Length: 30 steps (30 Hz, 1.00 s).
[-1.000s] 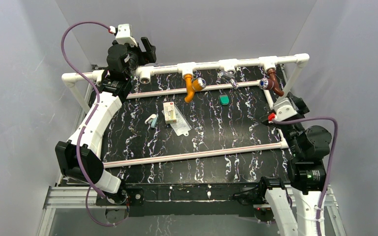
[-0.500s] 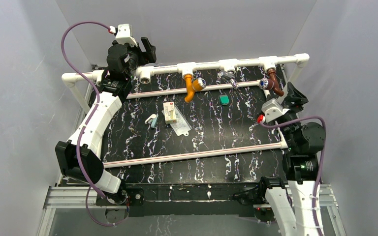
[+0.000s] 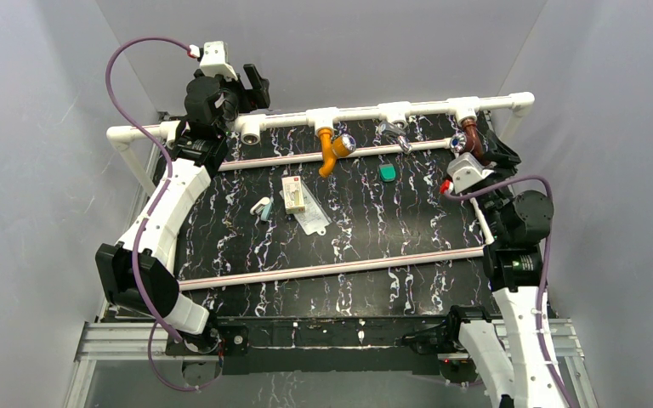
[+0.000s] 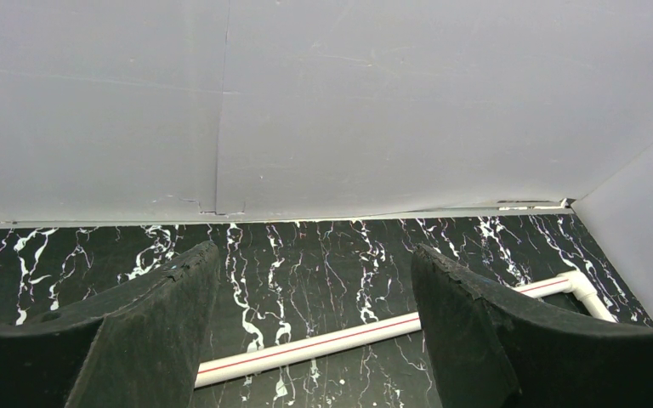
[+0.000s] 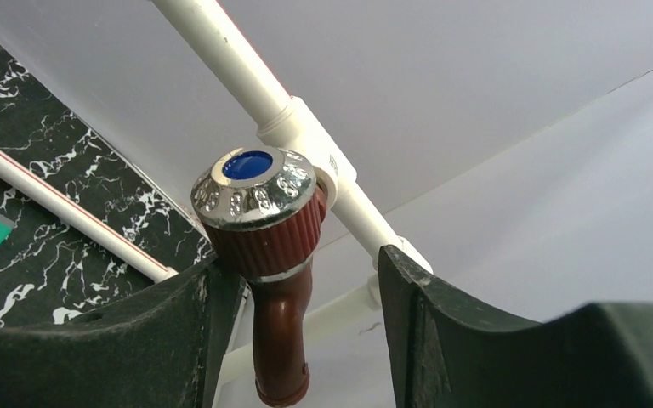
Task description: Install the water faucets
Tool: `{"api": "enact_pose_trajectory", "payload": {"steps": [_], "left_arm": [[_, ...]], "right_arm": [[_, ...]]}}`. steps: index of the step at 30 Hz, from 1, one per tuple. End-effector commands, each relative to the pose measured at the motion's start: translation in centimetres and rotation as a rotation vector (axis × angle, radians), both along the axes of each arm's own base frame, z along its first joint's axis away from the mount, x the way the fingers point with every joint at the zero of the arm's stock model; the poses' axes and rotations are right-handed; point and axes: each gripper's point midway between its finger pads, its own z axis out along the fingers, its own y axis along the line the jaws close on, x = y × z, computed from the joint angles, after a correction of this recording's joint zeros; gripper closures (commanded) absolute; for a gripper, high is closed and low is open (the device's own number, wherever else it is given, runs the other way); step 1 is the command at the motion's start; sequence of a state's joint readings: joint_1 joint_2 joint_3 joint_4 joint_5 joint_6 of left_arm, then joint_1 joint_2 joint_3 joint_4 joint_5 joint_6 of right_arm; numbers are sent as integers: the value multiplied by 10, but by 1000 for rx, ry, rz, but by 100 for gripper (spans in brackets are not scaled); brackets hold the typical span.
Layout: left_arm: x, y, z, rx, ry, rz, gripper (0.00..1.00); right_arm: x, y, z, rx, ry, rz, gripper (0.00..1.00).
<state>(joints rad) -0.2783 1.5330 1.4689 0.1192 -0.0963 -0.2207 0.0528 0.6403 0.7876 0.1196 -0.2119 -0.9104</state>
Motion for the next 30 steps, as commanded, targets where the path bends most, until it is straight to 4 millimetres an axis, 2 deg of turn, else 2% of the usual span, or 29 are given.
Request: {"api": "enact_pose_trajectory", "payload": {"steps": [1,3,6,11,13,15,22,30], "left_arm": [[-23,8,-189,148,530,1,21],[-23,8,-190,149,531,-1,21],[-23,8,-189,149,529,1,21],[-23,8,-189,150,530,1,20],[-23,8,-189,151,531,2,21],[-23,9,-189,153,531,3,21],[-23,8,-189,153,530,3,21],[-23,9,-189,156,530,4,21]], "right_arm": [[1,-3,20,57,-81,-13,34],[3,-3,17,65,-71,-11,36],[5,-2,12,87,-53,-9,47],[4,1,8,167,-26,18,77],[3,3,6,207,-13,32,91],[1,4,5,260,-4,44,99],[-6,6,10,519,27,81,99],[-7,1,15,1005,82,101,99]]}}
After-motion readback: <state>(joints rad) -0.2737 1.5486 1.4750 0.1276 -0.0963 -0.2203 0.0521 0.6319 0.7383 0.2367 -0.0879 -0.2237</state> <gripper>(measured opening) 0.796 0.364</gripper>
